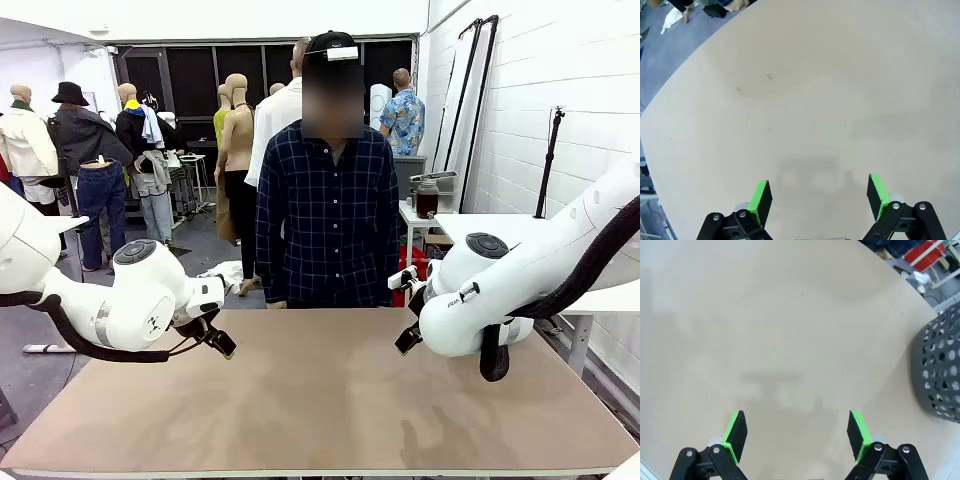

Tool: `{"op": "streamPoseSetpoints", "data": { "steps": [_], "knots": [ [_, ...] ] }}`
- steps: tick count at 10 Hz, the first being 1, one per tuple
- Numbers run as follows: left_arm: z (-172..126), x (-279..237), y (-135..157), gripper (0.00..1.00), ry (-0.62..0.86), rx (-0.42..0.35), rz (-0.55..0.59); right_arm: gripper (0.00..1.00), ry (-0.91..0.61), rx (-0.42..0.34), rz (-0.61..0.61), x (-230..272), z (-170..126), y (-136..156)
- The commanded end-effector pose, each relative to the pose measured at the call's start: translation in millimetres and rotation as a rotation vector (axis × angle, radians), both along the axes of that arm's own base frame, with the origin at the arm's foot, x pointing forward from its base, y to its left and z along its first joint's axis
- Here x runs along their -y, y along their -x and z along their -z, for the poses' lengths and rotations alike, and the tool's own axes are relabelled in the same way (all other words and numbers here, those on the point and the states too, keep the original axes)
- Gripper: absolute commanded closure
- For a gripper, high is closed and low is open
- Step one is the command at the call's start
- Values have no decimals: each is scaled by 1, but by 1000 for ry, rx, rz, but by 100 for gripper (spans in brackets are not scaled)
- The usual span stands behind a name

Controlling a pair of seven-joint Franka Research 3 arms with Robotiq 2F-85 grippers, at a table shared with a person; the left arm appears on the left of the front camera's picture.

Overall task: Fold the training pants.
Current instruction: Grab both ends of the Training pants handed by a person.

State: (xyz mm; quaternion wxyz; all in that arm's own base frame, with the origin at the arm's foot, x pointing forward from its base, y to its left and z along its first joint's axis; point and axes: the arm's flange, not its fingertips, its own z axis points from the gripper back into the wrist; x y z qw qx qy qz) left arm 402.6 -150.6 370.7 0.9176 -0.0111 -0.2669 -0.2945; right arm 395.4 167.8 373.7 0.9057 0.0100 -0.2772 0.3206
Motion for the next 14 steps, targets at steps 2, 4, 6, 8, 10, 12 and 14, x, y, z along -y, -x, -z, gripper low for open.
{"op": "streamPoseSetpoints", "data": {
  "steps": [2, 4, 6, 8, 10, 12, 14],
  "knots": [
    [0, 0, 0, 0, 0, 1, 0, 0, 0, 0, 0, 0, 0, 0],
    [0, 0, 0, 0, 0, 1, 0, 0, 0, 0, 0, 0, 0, 0],
    [0, 0, 0, 0, 0, 1, 0, 0, 0, 0, 0, 0, 0, 0],
    [0, 0, 0, 0, 0, 1, 0, 0, 0, 0, 0, 0, 0, 0],
    [0, 0, 0, 0, 0, 1, 0, 0, 0, 0, 0, 0, 0, 0],
    [0, 0, 0, 0, 0, 1, 0, 0, 0, 0, 0, 0, 0, 0],
    [0, 0, 0, 0, 0, 1, 0, 0, 1, 0, 0, 0, 0, 0]
  ]
}}
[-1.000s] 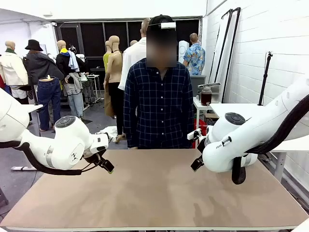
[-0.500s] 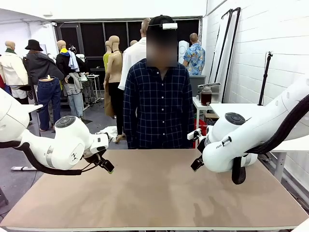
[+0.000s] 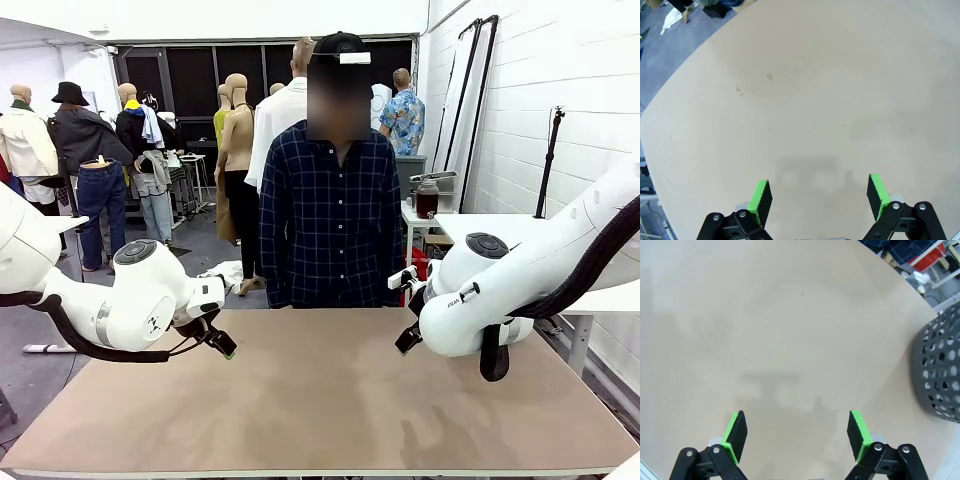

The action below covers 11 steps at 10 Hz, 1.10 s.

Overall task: Fold the training pants.
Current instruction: Grab both ends of the Training pants handed by a person.

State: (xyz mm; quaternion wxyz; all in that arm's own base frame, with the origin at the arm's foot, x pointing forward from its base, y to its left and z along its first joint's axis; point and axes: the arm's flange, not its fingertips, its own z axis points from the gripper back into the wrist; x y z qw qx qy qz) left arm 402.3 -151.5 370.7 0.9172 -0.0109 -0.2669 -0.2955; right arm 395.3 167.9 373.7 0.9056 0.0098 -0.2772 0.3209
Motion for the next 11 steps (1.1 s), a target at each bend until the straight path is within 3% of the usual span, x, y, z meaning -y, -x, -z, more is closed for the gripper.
{"op": "streamPoseSetpoints", "data": {
  "steps": [1, 5, 11],
  "knots": [
    [0, 0, 0, 0, 0, 0, 0, 0, -17, -20, -26, -3, -10, -1],
    [-57, 1, 7, 0, -10, -45, 23, 0, -13, -10, -56, -2, -64, -2],
    [-144, -7, 24, 0, 38, 5, 17, 0, -25, 7, -36, 11, -126, 16]
  ]
}}
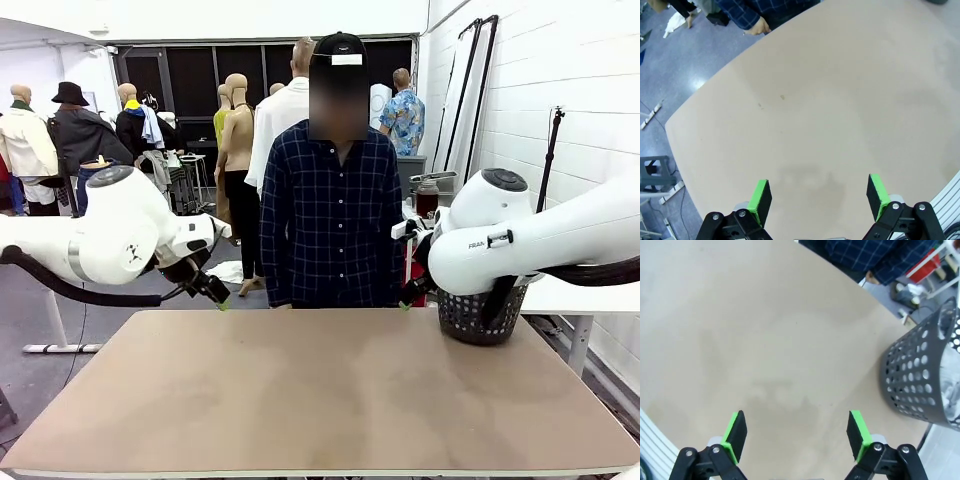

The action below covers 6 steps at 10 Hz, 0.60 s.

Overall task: Fold the training pants.
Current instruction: Grab both ends of the Training pants handed by a person.

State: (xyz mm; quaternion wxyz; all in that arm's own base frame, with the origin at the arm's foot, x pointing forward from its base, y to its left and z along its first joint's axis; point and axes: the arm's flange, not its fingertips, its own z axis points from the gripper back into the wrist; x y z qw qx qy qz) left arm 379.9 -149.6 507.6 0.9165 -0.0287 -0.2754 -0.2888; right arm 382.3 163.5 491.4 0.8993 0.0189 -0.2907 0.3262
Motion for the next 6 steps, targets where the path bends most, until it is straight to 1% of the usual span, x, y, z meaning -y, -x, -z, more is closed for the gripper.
{"op": "streamPoseSetpoints", "data": {
  "steps": [1, 3, 6],
  "knots": [
    [-16, -7, 2, 0, -12, 17, 13, 0, 1, -7, -14, 9, -16, 6],
    [-29, -6, 7, 0, -14, 31, 10, 0, 5, 10, 24, 16, -34, 20],
    [-44, -6, 10, 0, -17, 58, -6, 0, -9, 44, 54, 26, -53, 31]
  ]
}}
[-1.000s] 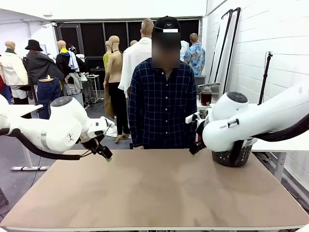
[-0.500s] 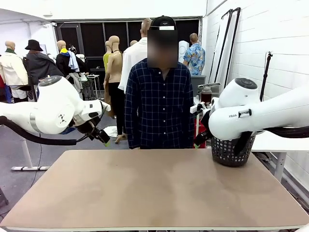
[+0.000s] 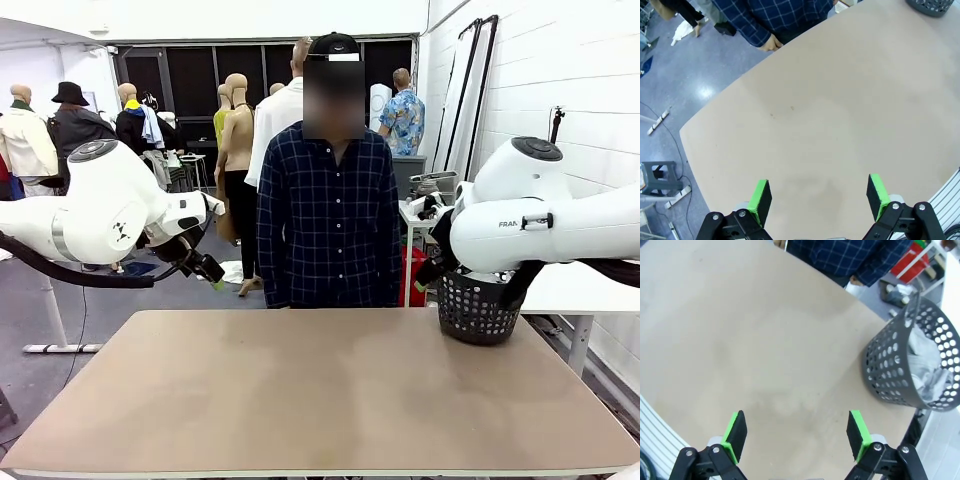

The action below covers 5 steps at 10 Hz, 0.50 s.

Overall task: Fold the training pants.
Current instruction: Grab both ends of the Training pants handed by a person.

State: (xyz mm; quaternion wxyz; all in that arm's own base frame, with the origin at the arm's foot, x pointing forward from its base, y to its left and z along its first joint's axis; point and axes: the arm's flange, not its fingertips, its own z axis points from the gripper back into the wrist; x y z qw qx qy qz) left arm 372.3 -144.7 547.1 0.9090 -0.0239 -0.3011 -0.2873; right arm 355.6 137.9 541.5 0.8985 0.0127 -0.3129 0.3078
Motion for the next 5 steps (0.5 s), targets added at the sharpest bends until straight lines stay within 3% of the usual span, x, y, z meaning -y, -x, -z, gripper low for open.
{"op": "streamPoseSetpoints", "data": {
  "steps": [1, 5],
  "knots": [
    [-10, 0, 5, 0, -31, 14, -8, 0, 3, 12, 18, 1, -8, 8],
    [-23, 2, 12, 0, -45, 43, -15, 0, 7, 44, 22, 0, -21, 16]
  ]
}}
